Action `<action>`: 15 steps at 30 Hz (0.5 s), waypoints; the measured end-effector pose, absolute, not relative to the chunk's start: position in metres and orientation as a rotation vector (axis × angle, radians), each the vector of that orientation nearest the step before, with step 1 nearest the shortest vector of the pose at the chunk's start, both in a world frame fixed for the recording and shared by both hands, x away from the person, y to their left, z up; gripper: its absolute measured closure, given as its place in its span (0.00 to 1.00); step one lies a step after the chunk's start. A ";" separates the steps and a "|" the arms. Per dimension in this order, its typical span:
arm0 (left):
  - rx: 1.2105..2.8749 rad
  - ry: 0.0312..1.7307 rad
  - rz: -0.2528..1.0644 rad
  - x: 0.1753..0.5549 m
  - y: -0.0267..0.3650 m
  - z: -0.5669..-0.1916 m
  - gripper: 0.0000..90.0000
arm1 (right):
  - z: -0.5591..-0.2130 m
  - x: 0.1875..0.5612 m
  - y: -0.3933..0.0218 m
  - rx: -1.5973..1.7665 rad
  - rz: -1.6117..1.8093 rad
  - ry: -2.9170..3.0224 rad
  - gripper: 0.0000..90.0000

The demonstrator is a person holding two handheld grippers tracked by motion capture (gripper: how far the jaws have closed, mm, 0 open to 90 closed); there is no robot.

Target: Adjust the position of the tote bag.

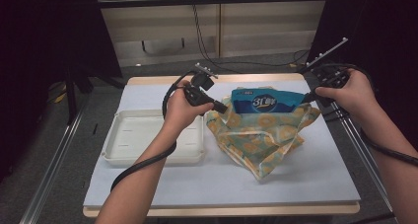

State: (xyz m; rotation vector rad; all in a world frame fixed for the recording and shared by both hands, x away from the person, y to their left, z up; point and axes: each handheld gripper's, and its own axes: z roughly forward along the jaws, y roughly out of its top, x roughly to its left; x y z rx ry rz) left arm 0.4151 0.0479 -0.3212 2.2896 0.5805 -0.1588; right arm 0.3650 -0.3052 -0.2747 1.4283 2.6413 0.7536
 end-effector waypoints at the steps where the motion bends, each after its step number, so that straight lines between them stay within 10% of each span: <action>1: 2.291 0.584 -0.159 0.415 0.048 -0.320 0.99 | -0.275 0.365 -0.306 1.432 0.750 2.642 0.95; 15: 2.257 0.667 -0.133 0.431 0.058 -0.316 1.00 | -0.283 0.367 -0.309 1.449 0.755 2.634 0.96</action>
